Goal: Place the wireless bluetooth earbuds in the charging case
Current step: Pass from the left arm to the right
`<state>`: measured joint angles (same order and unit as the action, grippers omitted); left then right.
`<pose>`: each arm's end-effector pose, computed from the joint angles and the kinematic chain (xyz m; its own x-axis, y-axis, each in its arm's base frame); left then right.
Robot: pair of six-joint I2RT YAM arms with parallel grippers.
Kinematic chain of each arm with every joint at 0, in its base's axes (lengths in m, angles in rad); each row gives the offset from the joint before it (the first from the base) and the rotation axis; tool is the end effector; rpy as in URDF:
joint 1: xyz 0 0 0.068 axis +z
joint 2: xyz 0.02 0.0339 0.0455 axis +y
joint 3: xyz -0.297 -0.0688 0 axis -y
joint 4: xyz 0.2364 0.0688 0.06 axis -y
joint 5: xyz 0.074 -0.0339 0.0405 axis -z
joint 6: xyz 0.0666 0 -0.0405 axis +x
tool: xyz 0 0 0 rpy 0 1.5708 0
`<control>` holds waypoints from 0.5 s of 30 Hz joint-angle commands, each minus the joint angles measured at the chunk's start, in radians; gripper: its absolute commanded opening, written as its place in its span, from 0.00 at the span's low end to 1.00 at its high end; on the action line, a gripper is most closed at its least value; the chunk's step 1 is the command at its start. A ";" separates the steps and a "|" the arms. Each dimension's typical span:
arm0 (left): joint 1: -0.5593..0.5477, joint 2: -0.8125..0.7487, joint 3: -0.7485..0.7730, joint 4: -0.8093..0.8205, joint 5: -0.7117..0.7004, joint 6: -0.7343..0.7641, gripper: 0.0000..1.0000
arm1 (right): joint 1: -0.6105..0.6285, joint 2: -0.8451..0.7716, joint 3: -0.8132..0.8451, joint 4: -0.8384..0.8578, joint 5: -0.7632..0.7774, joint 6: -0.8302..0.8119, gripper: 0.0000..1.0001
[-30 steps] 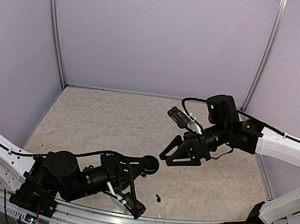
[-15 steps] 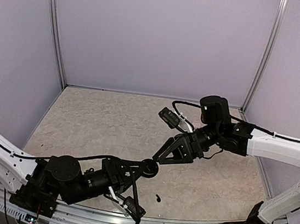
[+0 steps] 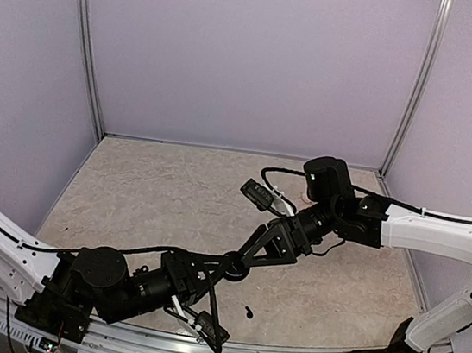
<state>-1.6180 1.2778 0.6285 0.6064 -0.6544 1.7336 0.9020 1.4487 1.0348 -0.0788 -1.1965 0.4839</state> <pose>0.0270 -0.2871 0.2973 0.8100 0.5555 0.1877 -0.1351 -0.1347 0.9816 0.1442 0.2825 0.3216 -0.6296 -0.5224 -0.5751 -0.5676 -0.1962 0.7996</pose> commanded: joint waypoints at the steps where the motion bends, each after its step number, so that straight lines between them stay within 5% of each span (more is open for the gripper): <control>1: -0.003 0.002 0.007 0.047 0.013 0.006 0.00 | 0.007 0.012 0.008 -0.037 0.016 -0.022 0.50; 7: -0.003 0.004 0.005 0.047 0.008 0.013 0.00 | 0.008 0.020 0.016 -0.016 -0.019 -0.004 0.31; 15: -0.002 0.010 0.005 0.056 -0.006 0.027 0.01 | 0.023 0.040 0.011 0.045 -0.064 0.057 0.33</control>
<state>-1.6180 1.2800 0.6285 0.6144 -0.6601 1.7523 0.9070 1.4700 1.0351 -0.0849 -1.2232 0.5133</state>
